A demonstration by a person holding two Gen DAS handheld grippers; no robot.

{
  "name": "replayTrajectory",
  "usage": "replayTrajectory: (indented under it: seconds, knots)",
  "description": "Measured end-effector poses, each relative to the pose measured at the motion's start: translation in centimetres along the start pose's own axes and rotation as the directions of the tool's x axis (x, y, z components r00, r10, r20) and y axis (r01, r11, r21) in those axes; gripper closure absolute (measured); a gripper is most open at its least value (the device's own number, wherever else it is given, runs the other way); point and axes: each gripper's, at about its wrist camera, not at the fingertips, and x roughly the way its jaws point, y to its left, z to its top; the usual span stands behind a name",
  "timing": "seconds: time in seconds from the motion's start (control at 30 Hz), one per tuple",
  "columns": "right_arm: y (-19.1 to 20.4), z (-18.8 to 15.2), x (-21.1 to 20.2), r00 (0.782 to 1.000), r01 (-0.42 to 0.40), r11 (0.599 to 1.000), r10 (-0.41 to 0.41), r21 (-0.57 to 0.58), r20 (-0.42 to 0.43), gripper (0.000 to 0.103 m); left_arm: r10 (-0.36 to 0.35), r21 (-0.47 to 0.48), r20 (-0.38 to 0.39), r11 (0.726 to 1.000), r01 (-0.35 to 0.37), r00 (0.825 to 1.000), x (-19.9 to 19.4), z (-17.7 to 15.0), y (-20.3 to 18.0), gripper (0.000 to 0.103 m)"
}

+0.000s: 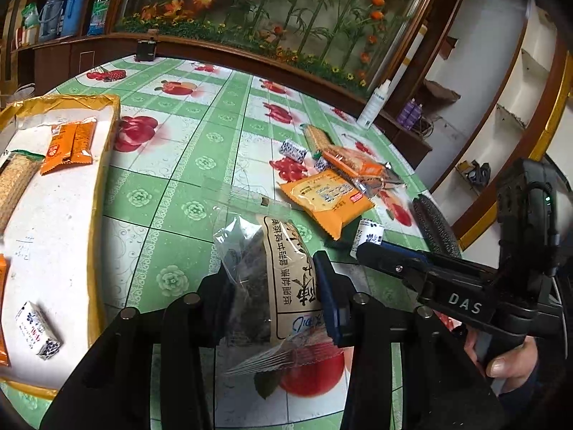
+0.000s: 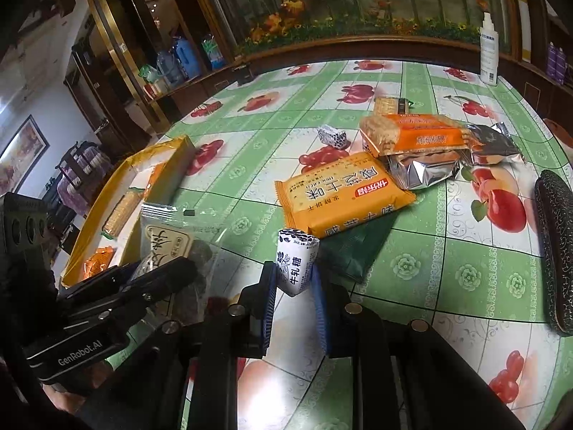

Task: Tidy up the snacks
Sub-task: 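Grasp the clear cake bag with the left gripper while the right gripper reaches toward a milk-candy cube, then lift the clear cake bag with the left gripper while the right gripper grasps the milk-candy cube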

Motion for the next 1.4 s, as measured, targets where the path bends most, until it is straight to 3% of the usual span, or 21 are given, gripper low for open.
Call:
replayTrajectory:
  seconds: [0.77,1.03,1.27,1.4]
  knots:
    - [2.3,-0.2,-0.5,0.996,-0.07,0.996,0.073,-0.057,0.053,0.083,0.0,-0.041,0.092,0.999,0.004,0.996,-4.6,0.8,2.2,0.064]
    - [4.2,0.4,-0.1,0.987,-0.156,0.986,0.158,-0.06,0.032,0.083,0.065,-0.086,0.151,0.995,-0.052,0.986,-8.4,1.7,5.6,0.064]
    - [8.7,2.7,1.3,0.97,-0.244,0.963,0.243,-0.112,-0.022,0.083,0.139,-0.151,0.175,0.982,-0.113,0.975,-11.3,2.8,9.7,0.064]
    - [9.9,3.5,1.8,0.965,-0.264,0.958,0.262,-0.111,-0.027,0.083,0.095,-0.166,0.137,0.983,-0.072,0.986,-11.3,2.2,10.2,0.064]
